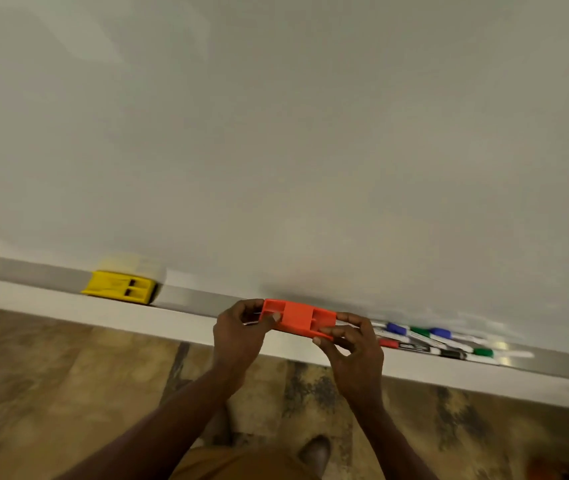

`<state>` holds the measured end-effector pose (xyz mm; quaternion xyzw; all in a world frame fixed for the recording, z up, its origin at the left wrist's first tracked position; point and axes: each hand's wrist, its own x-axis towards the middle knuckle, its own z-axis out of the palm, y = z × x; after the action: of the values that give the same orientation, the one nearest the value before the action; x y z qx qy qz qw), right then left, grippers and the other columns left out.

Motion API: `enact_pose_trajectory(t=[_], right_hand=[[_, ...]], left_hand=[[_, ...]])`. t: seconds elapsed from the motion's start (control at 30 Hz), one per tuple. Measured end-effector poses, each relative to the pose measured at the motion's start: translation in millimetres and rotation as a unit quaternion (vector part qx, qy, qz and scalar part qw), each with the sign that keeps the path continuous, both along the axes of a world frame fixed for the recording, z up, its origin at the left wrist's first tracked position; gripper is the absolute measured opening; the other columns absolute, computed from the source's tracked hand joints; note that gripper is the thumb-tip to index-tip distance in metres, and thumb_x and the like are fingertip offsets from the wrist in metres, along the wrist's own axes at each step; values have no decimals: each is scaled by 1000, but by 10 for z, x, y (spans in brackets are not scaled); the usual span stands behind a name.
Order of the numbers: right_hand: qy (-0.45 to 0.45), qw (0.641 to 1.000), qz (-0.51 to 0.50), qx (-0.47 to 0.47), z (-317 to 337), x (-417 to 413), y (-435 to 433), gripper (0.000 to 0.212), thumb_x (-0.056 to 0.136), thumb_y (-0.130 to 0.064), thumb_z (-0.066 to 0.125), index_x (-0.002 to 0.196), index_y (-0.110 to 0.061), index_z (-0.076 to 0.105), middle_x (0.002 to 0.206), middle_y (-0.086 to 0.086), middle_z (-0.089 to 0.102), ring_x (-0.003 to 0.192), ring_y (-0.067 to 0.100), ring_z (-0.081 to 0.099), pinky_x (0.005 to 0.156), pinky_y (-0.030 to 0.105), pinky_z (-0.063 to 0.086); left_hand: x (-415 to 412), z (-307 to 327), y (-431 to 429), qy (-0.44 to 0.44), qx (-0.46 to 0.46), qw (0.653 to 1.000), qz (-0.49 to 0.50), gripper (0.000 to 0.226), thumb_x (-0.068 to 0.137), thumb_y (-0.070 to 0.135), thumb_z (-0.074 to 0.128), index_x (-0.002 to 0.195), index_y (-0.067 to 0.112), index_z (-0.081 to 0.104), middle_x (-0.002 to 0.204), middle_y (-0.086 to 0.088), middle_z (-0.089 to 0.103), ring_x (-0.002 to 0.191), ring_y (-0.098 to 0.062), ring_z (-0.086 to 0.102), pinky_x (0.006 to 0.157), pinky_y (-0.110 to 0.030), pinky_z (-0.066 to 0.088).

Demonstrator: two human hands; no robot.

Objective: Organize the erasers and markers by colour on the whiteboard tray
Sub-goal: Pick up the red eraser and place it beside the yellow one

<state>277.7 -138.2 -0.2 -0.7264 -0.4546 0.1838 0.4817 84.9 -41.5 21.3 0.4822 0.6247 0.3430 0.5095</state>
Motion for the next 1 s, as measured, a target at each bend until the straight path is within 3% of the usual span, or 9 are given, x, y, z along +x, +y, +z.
enact_pose_trajectory(t=[0.17, 0.3, 0.37, 0.47, 0.6, 0.77, 1.0], right_hand=[[1, 1000, 19, -21, -167, -710, 391, 23, 72, -16, 94, 88, -25, 79, 121, -13, 66, 102, 8, 67, 82, 28, 57], [7, 998, 26, -52, -353, -1147, 628, 24, 74, -15, 92, 94, -21, 80, 125, -9, 67, 96, 13, 70, 83, 23, 56], [8, 997, 28, -66, -419, -1329, 740, 24, 76, -15, 91, 97, -19, 80, 126, -7, 67, 95, 16, 72, 85, 29, 59], [13, 996, 19, -81, -492, -1570, 910, 23, 80, -14, 88, 101, -17, 80, 128, -3, 67, 98, 20, 72, 88, 41, 61], [7, 996, 18, -87, -593, -1812, 1063, 23, 83, -13, 84, 104, -19, 79, 128, -3, 67, 102, 22, 71, 90, 43, 60], [-13, 995, 17, -96, -617, -2036, 1186, 27, 84, -13, 83, 109, -20, 78, 131, -2, 67, 109, 20, 69, 96, 37, 58], [-21, 993, 25, -109, -703, -2166, 1282, 26, 84, -18, 83, 109, -23, 78, 134, -3, 66, 113, 19, 68, 98, 45, 57]], left_hand=[[-659, -53, 170, 91, 58, 994, -6, 42, 78, 35, 94, 115, 24, 78, 99, 14, 79, 92, -1, 73, 75, -21, 55], [-1062, -151, 357, 133, 77, 988, -8, 49, 78, 33, 94, 121, 20, 75, 109, 5, 78, 95, -11, 73, 75, -20, 53], [-1210, -225, 453, 150, 85, 985, -9, 54, 78, 33, 94, 125, 17, 73, 116, 0, 74, 98, -16, 73, 74, -18, 53], [-1369, -356, 591, 167, 91, 982, -12, 61, 76, 32, 95, 129, 14, 70, 123, -6, 67, 102, -23, 71, 81, -31, 61], [-1505, -467, 690, 181, 96, 979, -13, 63, 77, 35, 93, 130, 12, 67, 125, -8, 65, 112, -28, 65, 93, -50, 60], [-1605, -570, 726, 197, 96, 975, -36, 56, 78, 35, 92, 122, 14, 65, 124, -7, 66, 118, -29, 59, 95, -45, 55], [-1701, -624, 789, 202, 92, 974, -53, 57, 79, 38, 91, 124, 15, 65, 130, -9, 65, 122, -30, 54, 95, -43, 50]])
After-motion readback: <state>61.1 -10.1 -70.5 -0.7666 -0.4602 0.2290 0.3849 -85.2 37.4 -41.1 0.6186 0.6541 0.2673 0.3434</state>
